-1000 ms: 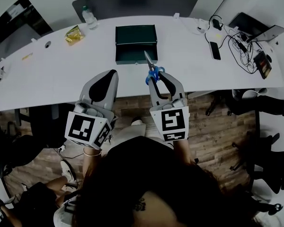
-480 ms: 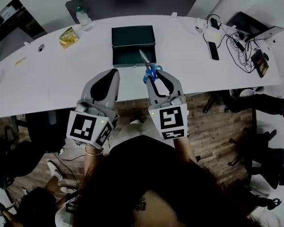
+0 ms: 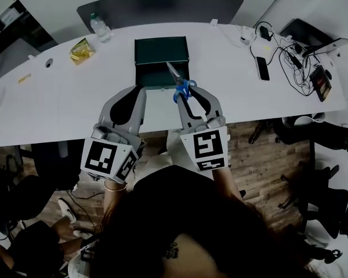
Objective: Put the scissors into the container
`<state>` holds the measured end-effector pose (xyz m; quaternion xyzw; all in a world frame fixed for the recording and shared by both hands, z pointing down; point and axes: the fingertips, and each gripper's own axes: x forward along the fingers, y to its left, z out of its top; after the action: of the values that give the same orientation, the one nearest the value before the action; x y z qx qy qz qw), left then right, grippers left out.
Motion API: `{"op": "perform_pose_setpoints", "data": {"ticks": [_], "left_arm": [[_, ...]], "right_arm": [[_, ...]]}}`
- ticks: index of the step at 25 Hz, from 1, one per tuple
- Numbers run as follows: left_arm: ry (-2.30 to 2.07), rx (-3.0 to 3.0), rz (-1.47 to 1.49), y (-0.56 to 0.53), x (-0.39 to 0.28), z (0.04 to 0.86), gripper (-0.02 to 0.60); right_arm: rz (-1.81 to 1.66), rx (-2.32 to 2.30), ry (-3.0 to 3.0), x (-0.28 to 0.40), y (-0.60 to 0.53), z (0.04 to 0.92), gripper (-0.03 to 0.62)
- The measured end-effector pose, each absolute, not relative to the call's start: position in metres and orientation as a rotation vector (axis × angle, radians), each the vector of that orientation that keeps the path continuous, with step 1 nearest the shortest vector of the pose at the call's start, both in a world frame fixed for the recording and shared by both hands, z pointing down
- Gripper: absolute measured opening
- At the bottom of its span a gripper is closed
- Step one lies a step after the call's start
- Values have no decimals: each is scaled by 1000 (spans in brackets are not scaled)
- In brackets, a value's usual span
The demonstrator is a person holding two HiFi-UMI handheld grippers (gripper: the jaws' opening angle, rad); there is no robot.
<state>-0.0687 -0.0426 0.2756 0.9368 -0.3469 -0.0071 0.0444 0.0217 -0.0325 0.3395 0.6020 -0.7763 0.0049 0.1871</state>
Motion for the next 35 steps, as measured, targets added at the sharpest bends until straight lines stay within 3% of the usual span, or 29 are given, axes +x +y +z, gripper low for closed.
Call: {"op": "perform_pose_setpoints", "data": {"ticks": [35], "left_arm": [[-1286,2759,25,-171,-33,300,11]], "right_arm": [[-49,1197,-2164,54,-168,428,91]]}}
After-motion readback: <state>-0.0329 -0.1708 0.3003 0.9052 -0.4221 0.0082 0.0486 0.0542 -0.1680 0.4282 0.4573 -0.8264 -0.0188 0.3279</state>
